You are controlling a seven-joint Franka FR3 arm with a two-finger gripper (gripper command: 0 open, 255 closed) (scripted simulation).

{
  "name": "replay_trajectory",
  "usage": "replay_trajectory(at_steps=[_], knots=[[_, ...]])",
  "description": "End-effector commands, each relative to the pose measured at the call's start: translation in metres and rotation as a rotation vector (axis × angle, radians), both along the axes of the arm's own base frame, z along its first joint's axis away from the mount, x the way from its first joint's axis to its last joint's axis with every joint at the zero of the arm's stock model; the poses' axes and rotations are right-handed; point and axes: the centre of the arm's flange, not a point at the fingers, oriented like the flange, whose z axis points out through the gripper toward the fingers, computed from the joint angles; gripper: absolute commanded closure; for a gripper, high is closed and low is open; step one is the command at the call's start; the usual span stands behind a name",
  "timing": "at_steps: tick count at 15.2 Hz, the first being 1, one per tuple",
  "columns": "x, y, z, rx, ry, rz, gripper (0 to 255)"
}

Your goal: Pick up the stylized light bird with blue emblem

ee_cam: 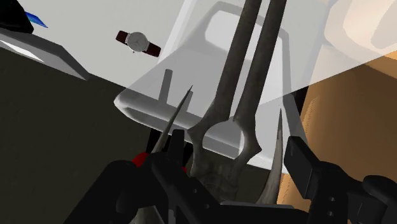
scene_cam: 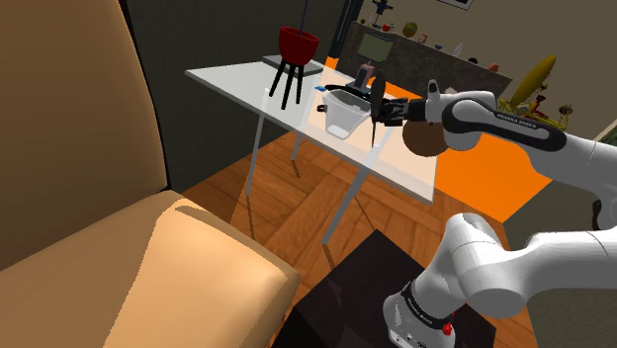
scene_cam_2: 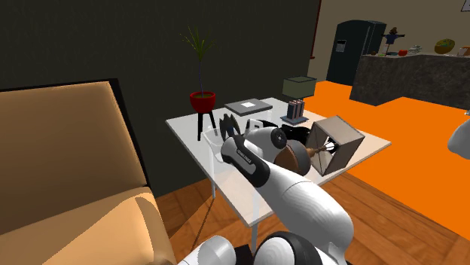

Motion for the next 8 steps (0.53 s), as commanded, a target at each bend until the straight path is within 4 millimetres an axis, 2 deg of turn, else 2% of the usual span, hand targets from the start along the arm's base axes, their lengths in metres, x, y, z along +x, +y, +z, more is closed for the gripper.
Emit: replay_trajectory(at_steps=[1, 4, 8], knots=[[0.000, 0.003, -0.009, 0.010, 0.031, 0.016, 255], [0.001, 0.000, -0.009, 0.011, 0.030, 0.016, 255], [0.001, 0.000, 0.013, 0.011, 0.030, 0.016, 255]])
